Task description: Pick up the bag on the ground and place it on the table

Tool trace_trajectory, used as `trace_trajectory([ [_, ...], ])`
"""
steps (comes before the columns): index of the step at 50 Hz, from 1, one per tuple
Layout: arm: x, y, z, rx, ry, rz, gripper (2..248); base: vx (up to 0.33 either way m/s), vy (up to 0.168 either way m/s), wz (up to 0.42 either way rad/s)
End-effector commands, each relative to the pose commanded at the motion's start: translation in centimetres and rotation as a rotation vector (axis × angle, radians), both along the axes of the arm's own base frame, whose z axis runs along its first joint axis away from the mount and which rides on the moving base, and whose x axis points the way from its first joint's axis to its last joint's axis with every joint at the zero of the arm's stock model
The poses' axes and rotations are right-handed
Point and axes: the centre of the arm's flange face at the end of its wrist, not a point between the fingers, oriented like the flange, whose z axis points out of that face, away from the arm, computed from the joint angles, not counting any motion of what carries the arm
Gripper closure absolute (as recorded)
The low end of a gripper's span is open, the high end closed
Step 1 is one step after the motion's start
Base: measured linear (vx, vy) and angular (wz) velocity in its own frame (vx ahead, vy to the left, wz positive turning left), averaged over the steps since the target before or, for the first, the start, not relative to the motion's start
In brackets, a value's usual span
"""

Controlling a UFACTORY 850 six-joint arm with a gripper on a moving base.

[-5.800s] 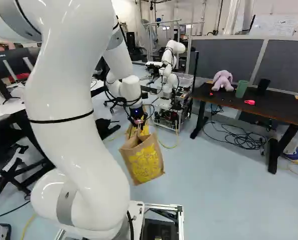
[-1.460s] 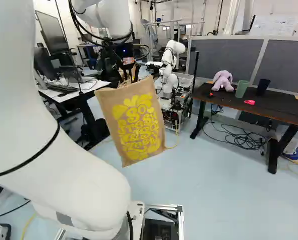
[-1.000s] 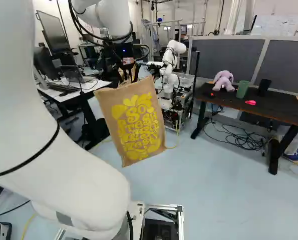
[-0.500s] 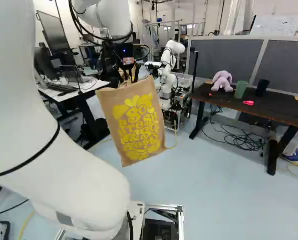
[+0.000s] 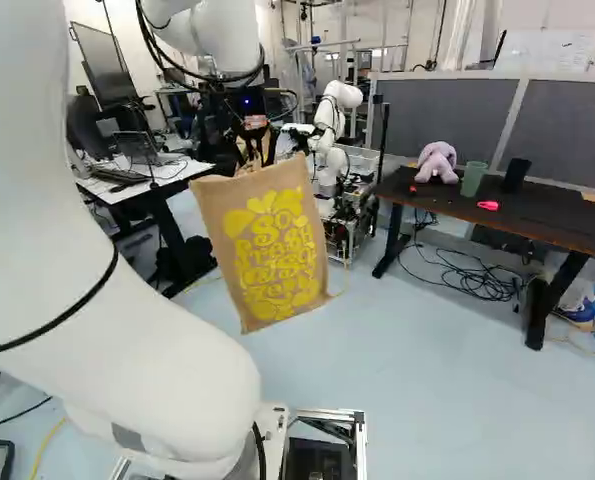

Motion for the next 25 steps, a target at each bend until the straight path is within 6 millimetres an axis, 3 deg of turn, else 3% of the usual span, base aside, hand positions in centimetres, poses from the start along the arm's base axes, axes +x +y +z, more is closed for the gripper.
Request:
trace_trajectory([
  [25,0.00,0.00,0.00,0.000,0.000,0.000,228,0.017,-0.130,-0.165],
])
